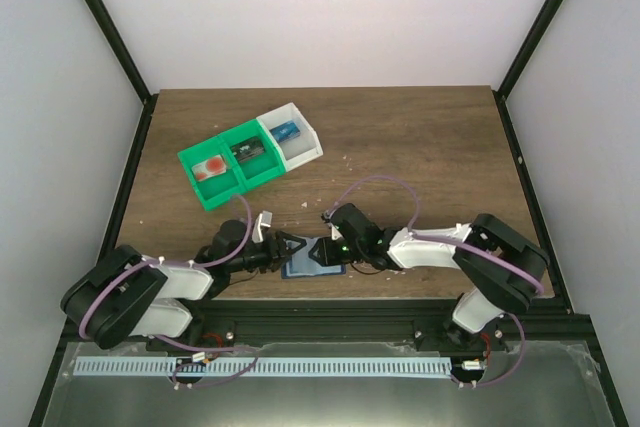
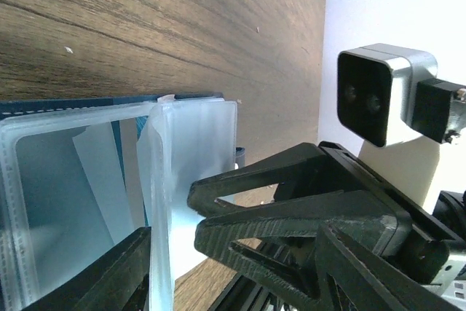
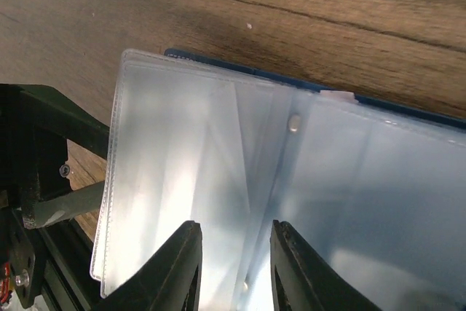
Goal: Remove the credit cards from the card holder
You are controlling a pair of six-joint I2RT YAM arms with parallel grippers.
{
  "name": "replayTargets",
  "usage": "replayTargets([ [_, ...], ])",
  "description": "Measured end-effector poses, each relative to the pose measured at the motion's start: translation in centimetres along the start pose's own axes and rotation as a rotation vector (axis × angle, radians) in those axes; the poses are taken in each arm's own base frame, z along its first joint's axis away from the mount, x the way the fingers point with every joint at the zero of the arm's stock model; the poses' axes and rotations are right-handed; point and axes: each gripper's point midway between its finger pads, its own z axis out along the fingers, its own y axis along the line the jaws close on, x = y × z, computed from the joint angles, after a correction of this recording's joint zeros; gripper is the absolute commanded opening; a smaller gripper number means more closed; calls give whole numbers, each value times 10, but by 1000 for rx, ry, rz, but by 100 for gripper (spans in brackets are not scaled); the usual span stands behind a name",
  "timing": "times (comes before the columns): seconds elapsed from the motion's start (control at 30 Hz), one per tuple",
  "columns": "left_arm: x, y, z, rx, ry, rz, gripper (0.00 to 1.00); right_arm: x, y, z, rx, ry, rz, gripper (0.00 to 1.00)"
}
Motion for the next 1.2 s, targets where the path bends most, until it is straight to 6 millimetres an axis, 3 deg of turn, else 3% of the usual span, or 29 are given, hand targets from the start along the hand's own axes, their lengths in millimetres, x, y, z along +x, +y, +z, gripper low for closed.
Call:
replayTargets([
  [0.53, 4, -17, 13, 42, 36, 12, 60, -20, -15, -50, 73, -152, -2, 28],
  [0.9, 16, -34, 34, 96, 106, 33, 60, -30, -3, -79, 38, -255, -23, 29],
  [1.2, 15, -29, 32, 89, 94, 30, 58, -32, 1, -83, 22, -267, -35, 29],
])
